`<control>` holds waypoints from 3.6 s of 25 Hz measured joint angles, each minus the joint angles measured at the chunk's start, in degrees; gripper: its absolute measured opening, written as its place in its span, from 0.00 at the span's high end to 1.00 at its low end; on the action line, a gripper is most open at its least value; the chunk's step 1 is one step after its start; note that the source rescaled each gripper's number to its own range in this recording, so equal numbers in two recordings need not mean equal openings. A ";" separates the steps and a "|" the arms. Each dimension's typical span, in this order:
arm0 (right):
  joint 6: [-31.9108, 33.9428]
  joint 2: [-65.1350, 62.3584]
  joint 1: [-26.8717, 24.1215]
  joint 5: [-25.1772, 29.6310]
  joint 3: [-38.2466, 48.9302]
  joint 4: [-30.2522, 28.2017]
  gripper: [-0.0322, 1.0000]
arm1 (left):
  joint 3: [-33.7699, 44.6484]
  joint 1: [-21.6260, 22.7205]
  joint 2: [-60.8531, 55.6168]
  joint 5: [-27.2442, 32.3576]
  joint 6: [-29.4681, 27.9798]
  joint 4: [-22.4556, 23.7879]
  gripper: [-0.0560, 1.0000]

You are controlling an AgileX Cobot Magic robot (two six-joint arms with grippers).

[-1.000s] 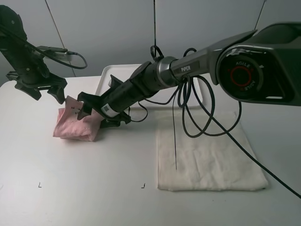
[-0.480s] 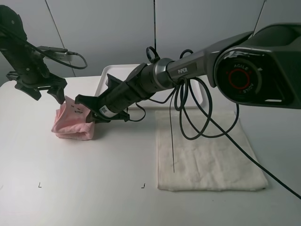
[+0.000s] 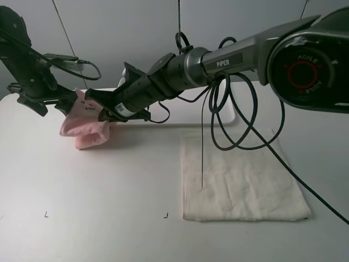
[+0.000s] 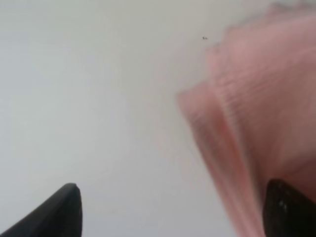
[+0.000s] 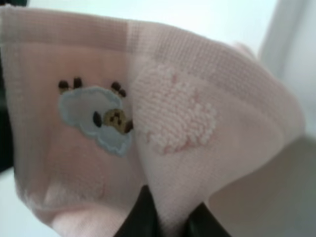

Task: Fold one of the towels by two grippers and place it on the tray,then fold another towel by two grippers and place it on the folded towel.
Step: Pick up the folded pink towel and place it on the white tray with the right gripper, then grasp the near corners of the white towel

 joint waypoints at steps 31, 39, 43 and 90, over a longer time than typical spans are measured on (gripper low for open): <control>16.90 -0.05 -17.10 -2.06 0.00 -29.57 0.00 | 0.00 0.00 0.00 1.17 0.00 0.00 0.05; 20.76 -7.83 -17.29 4.09 0.00 -46.87 0.00 | 0.00 0.00 0.00 1.83 0.00 0.00 0.05; 24.30 -11.59 -17.29 10.36 0.00 -56.21 0.00 | 0.00 -0.23 0.00 3.27 0.00 0.00 0.05; -11.00 -54.38 -17.55 34.58 58.77 -72.54 0.00 | 0.00 -48.52 3.89 1.67 25.58 -4.62 0.05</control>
